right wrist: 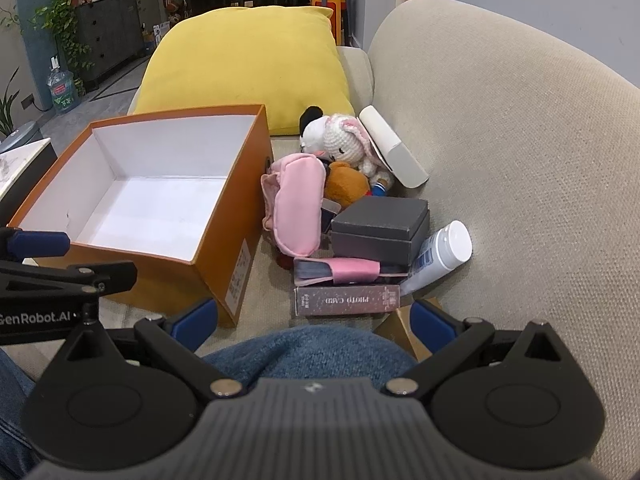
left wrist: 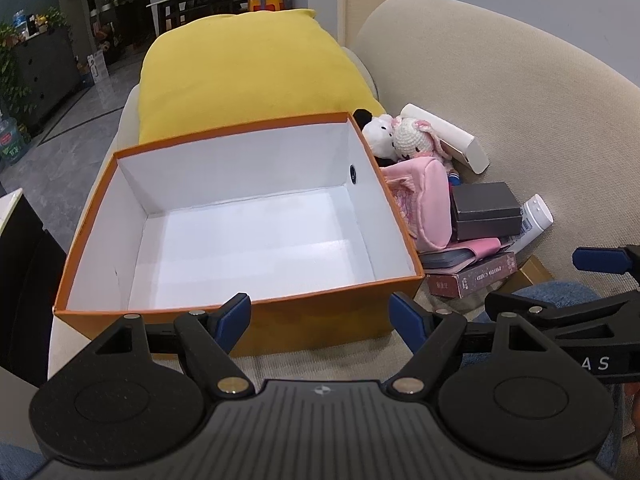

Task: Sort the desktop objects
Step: 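Move both tools toward the plush toys beside the orange box, then grasp the white-black plush with the left tool while the right tool grasps the pink bunny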

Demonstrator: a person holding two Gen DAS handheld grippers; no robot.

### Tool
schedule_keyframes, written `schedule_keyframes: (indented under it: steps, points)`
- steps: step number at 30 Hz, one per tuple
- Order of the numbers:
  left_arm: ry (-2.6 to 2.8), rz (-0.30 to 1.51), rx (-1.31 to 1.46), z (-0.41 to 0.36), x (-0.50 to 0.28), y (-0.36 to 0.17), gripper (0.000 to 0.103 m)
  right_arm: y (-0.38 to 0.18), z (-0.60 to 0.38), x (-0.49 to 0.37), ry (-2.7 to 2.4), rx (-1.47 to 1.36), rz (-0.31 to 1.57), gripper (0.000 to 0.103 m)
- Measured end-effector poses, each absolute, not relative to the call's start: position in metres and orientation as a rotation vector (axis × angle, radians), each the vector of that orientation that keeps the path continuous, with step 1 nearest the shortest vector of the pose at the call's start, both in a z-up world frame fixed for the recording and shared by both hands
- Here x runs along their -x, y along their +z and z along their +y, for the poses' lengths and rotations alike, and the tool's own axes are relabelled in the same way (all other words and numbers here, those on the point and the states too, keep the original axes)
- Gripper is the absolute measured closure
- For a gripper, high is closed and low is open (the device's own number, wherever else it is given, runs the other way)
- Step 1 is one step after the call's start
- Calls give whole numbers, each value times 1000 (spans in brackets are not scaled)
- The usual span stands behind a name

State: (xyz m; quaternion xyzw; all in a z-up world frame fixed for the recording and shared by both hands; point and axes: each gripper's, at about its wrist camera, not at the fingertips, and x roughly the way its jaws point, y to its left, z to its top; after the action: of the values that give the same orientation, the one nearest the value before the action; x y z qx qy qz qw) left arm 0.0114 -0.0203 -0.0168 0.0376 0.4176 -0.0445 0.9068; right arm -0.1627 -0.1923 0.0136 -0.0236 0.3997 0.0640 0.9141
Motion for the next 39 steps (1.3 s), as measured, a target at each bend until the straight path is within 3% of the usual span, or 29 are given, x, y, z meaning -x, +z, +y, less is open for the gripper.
schedule_keyframes:
  steps: [6,16,24,34,39]
  points:
    - [-195,846,-76,-23,-24,2,15,26,-205,153,146,57,798,3]
    - [-391,857,-27,-48,-96,33,26,53,-236,102,173,126,824,29]
    - [-473,898,-93,-63,-189,26,32,60,-233,24,253,208,822,31]
    - [-540,1055,-106,-61,-317,-22,32,19,-204,-81,394,323,909,33]
    - [-572,1141,-64,-63,-357,-53,27,1,-199,-107,456,338,935,33]
